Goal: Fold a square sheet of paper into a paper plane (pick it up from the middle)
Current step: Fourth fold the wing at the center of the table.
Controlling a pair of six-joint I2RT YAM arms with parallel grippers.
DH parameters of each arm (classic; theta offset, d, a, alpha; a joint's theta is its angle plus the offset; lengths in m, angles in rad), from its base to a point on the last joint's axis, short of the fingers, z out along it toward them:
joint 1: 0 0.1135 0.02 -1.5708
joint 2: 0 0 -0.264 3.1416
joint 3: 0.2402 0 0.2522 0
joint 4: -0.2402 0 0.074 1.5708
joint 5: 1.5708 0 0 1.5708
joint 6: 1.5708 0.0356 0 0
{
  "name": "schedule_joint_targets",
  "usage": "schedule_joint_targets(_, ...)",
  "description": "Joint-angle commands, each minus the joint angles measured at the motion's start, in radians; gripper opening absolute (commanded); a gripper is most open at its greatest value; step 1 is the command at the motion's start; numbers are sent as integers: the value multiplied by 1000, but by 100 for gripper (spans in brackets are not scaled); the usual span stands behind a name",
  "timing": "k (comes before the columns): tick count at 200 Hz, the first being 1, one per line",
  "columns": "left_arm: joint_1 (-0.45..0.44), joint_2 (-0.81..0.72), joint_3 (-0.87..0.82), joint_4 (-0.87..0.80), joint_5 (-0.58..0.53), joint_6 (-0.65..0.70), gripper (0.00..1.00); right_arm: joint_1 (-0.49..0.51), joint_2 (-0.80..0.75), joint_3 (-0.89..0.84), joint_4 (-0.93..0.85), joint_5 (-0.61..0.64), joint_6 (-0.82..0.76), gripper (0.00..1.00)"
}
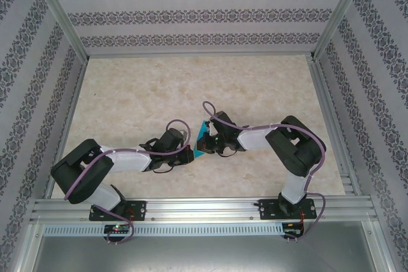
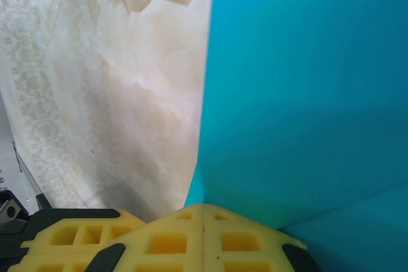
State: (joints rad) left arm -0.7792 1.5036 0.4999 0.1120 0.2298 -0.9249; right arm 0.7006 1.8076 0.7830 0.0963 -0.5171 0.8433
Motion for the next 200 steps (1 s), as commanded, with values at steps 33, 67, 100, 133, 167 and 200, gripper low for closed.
schedule_joint_targets(33,4,50,-47,-201,-33,-26,0,-159,68,78,-125,46,-157,0)
schedule_joint_targets(67,5,65,-48,-189,-25,-28,0,-252,94,124,-156,42,-203,0)
schedule_joint_targets(100,5,67,-45,-187,-16,-25,0,-317,133,172,-168,25,-232,0)
schedule_joint_targets(133,5,60,-36,-188,-11,-17,0,-350,141,188,-162,-5,-230,0)
schedule_joint_targets(167,5,62,2,-199,-9,7,0,-349,61,173,-158,-38,-216,0)
schedule_joint_targets(200,5,67,18,-200,-9,10,0,-280,-76,134,-164,-35,-209,0)
